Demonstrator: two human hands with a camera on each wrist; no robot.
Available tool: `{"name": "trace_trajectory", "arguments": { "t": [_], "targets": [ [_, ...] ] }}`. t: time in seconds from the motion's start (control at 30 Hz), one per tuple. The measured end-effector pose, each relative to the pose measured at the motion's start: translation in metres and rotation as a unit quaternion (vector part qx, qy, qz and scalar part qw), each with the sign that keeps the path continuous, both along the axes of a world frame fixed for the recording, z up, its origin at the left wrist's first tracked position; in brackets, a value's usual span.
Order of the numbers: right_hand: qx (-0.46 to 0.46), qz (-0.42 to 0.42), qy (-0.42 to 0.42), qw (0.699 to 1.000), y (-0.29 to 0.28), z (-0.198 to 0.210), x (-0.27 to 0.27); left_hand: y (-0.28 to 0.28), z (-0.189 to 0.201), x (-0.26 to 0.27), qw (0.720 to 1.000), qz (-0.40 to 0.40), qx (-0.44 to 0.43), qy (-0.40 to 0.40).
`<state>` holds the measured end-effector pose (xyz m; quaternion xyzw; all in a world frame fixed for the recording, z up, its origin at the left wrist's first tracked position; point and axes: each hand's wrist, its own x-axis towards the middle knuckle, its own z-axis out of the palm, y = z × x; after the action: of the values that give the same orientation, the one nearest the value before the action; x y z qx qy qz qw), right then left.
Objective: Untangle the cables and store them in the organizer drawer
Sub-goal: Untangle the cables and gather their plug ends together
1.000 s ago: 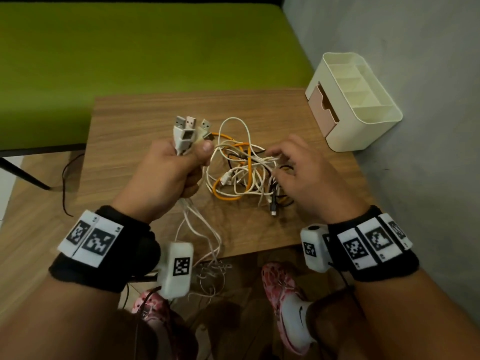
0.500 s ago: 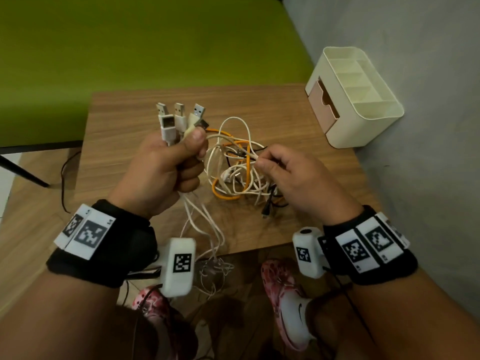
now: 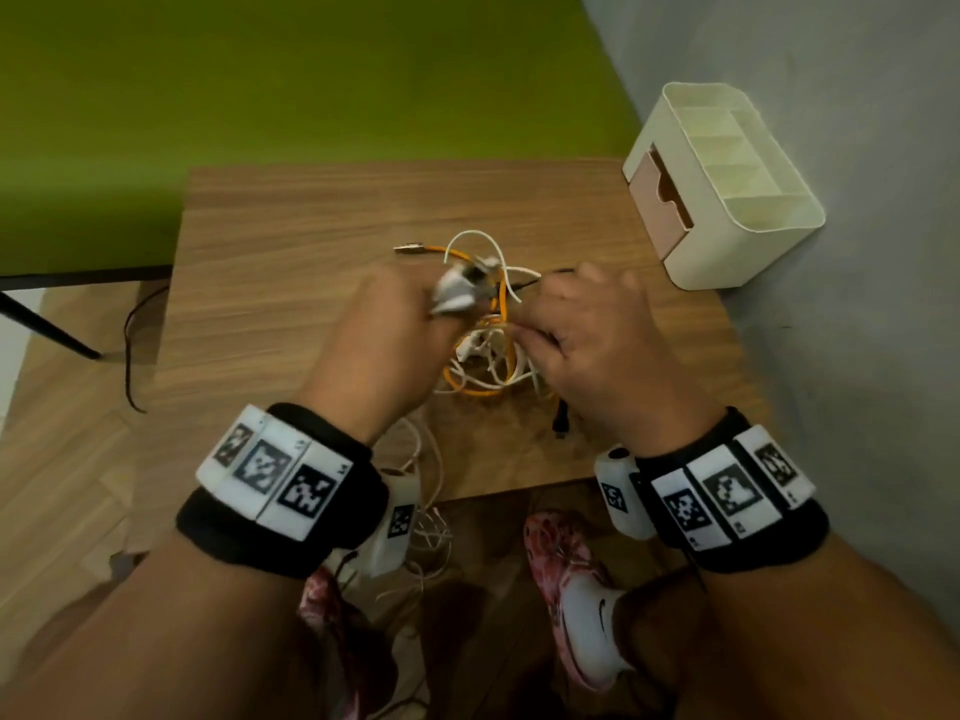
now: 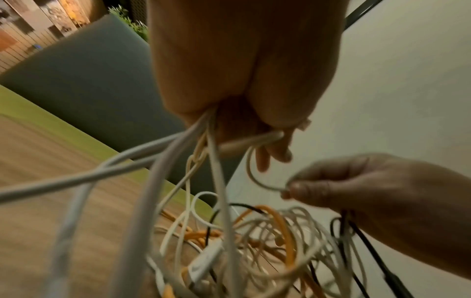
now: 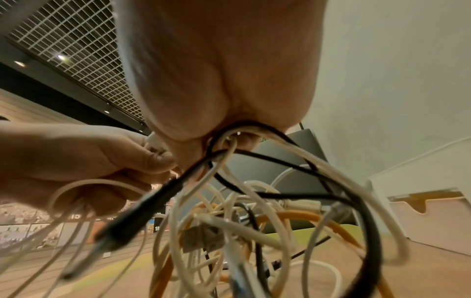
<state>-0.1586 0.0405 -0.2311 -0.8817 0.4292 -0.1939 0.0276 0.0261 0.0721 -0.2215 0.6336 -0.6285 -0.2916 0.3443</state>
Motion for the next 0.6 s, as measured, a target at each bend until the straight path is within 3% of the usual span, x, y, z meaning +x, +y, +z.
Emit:
{"name": "trace_trajectory", "arguments": {
  "t": [0.1, 0.27, 0.37, 0.47, 0.53, 0.6],
  "targets": [
    [-0.026, 0.013, -0.025, 0.999, 0.000, 0.002, 0.003, -0.002, -0.006, -0.004, 0.996, -0.075, 0.046, -0.006],
    [0.025, 0.013, -0.081, 0.996, 0.000, 0.004, 0.003, -0.001, 0.001, 0.003, 0.996, -0.073, 0.011, 0.041],
    [0.100, -0.013, -0.103, 0.990, -0.004, 0.005, -0.002, 0.000, 0.003, 0.010, 0.974, 0.007, -0.007, 0.227],
    [0.173, -0.026, -0.071, 0.982, -0.008, 0.003, -0.012, -0.003, 0.014, 0.023, 0.888, 0.082, -0.027, 0.451],
    [0.212, -0.027, -0.053, 0.976, -0.012, 0.001, -0.019, -0.005, 0.018, 0.036, 0.869, 0.110, -0.042, 0.480],
    [0.239, -0.042, -0.048, 0.969, -0.014, 0.003, -0.024, -0.005, 0.015, 0.042, 0.888, 0.108, -0.034, 0.445]
  ]
}}
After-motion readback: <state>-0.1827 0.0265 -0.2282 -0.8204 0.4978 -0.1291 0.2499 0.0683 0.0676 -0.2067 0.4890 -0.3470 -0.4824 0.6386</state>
